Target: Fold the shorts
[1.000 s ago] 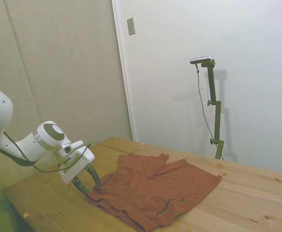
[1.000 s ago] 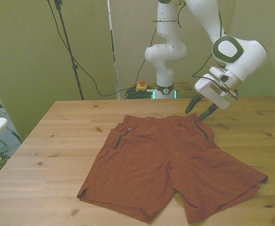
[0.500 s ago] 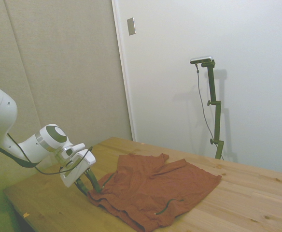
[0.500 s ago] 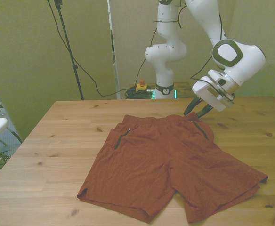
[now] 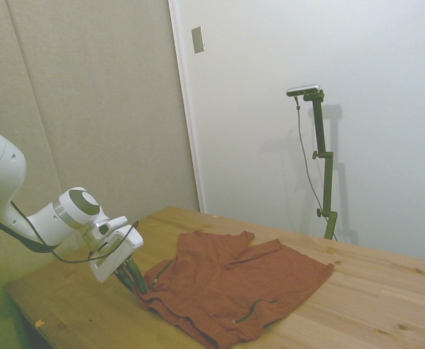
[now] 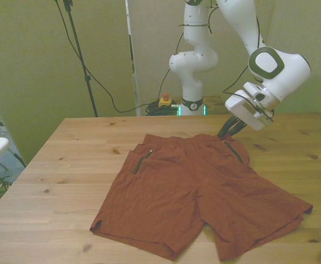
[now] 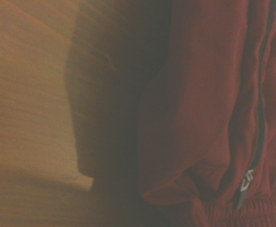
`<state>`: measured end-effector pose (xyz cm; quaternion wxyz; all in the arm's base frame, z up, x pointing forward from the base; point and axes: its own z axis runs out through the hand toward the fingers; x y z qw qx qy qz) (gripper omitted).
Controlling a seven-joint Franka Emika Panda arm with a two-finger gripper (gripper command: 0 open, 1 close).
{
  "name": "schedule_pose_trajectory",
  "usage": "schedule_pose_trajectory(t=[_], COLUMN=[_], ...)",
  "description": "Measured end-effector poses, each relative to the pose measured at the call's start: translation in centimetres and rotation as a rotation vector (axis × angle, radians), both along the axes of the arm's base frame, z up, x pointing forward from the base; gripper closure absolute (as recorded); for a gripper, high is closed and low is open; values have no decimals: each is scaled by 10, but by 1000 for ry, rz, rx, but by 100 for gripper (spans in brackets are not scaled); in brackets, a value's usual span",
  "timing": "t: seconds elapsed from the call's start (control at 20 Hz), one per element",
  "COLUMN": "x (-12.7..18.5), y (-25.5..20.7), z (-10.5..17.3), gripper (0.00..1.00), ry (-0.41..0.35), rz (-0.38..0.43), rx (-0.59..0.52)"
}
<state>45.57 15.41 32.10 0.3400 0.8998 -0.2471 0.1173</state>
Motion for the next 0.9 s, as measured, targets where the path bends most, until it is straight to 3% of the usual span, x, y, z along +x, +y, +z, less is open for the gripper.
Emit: schedule_pose_trajectory(t=[0.45, 0.9], x=[-1, -14], y=[1, -31], z=[10, 84], gripper=[100, 100], ry=[-19, -104], rz=[-1, -58], rx=[6, 88])
